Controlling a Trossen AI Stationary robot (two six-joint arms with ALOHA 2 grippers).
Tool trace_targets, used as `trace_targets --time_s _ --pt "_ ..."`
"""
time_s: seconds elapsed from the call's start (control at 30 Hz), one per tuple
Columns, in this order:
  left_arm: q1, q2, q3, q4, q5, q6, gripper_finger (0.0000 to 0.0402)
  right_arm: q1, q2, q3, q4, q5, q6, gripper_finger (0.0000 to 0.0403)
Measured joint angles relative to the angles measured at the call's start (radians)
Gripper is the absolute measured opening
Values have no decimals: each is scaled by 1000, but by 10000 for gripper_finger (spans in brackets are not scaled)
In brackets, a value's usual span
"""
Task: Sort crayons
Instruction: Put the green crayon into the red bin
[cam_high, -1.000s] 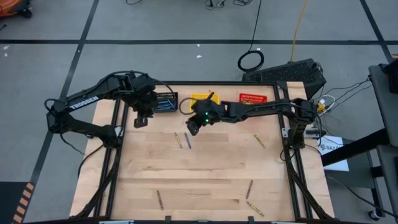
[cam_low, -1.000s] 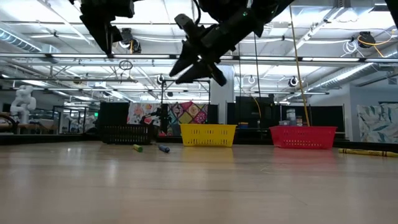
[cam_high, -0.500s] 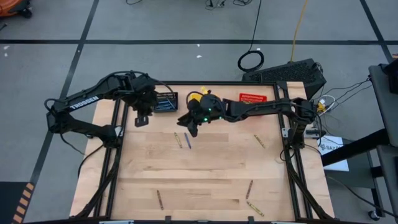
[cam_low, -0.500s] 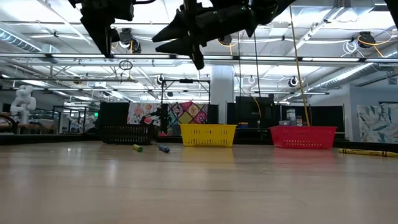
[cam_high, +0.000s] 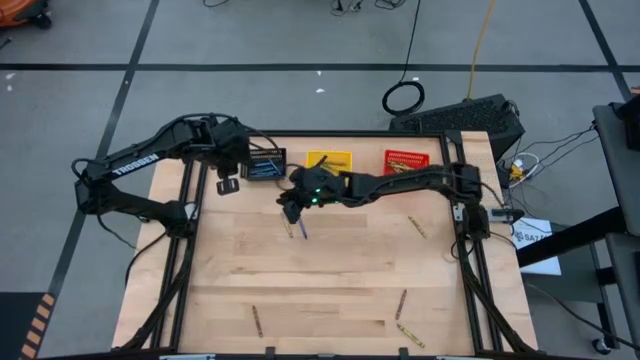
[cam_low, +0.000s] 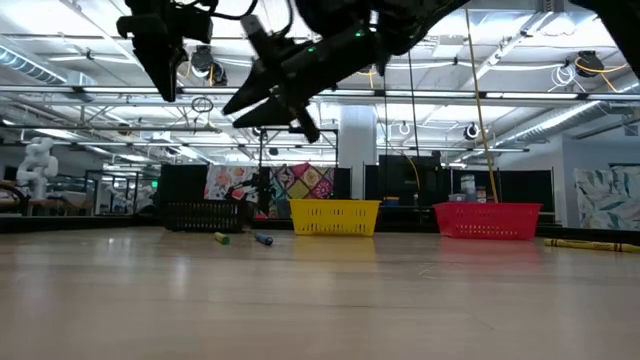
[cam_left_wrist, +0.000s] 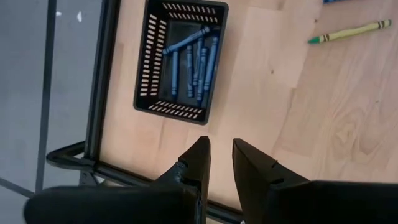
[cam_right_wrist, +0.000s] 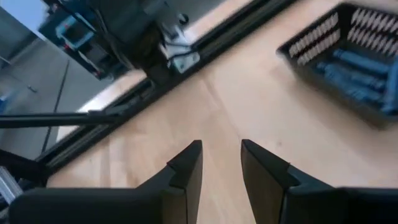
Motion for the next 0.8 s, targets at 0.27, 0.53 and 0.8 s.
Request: trace_targets --time_s 0.27,0.53,0.8 --pt "4 0 0 -16 14 -1 65 16 140 242 -323 12 21 98" --pt "4 0 0 -45 16 -2 65 33 203 307 -470 46 30 98" --pt "5 0 0 -44 16 -2 65 34 240 307 -485 52 12 98"
